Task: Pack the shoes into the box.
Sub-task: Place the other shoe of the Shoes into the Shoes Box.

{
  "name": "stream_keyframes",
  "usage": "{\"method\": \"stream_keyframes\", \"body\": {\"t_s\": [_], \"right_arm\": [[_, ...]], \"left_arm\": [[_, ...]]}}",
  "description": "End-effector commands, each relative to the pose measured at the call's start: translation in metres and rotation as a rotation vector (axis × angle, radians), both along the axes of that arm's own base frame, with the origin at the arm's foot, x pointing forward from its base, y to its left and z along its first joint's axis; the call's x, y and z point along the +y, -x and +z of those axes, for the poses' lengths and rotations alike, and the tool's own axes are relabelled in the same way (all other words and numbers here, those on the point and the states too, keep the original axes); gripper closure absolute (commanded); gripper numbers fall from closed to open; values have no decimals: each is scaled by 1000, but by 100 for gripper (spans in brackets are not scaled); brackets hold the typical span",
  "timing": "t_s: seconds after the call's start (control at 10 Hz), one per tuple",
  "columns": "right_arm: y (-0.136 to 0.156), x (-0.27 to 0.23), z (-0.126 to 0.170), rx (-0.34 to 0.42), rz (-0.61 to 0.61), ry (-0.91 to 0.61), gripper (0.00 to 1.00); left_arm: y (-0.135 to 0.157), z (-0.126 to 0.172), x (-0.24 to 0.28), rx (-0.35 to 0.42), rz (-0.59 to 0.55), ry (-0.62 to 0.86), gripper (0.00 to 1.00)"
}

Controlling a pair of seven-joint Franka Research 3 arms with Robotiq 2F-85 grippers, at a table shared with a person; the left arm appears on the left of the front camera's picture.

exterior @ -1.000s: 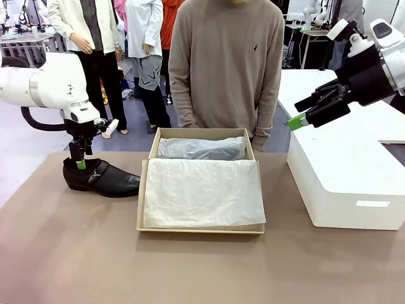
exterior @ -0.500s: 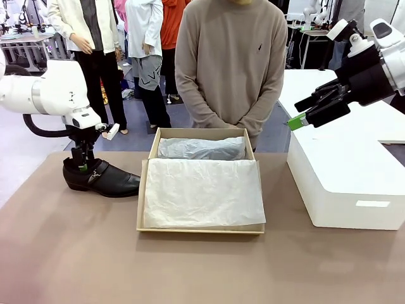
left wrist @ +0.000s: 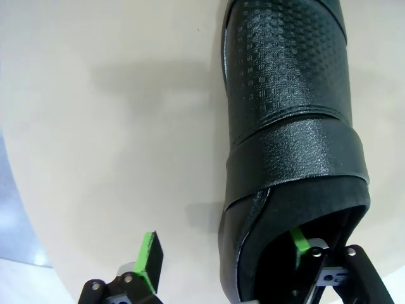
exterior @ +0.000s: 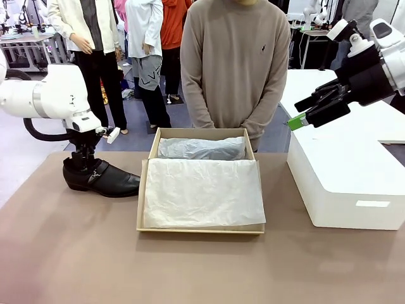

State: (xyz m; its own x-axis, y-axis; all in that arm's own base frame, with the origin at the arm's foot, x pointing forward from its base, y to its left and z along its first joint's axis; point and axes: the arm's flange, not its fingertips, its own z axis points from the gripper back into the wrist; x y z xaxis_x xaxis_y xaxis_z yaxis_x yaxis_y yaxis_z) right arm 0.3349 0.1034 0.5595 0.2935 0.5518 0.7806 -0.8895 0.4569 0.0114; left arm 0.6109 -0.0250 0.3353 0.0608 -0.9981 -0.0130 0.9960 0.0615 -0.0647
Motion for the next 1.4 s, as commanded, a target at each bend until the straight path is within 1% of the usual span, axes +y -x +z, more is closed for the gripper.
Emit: {"method": "stream_keyframes", "body": {"t_s": [0.0, 0.3, 0.4, 1.1, 1.2, 1.3], "right_arm": [[-3, 0, -2, -15, 26, -24, 0], [-3, 0, -2, -15, 26, -24, 0], [-3, 0, -2, -15, 26, -24, 0], [-3, 0, -2, -15, 26, -24, 0], [-3, 0, -2, -15, 26, -24, 0], [-3, 0, -2, -15, 26, -24, 0]], "left_arm": [[2, 2, 3, 9, -22, 27, 38], [4, 2, 4, 13, -30, 20, 96], [4, 4, 4, 11, -31, 17, 100], [9, 9, 4, -6, -45, -17, 100], [8, 14, 6, -8, -42, -14, 100], [5, 28, 11, -21, 4, 28, 100]]}}
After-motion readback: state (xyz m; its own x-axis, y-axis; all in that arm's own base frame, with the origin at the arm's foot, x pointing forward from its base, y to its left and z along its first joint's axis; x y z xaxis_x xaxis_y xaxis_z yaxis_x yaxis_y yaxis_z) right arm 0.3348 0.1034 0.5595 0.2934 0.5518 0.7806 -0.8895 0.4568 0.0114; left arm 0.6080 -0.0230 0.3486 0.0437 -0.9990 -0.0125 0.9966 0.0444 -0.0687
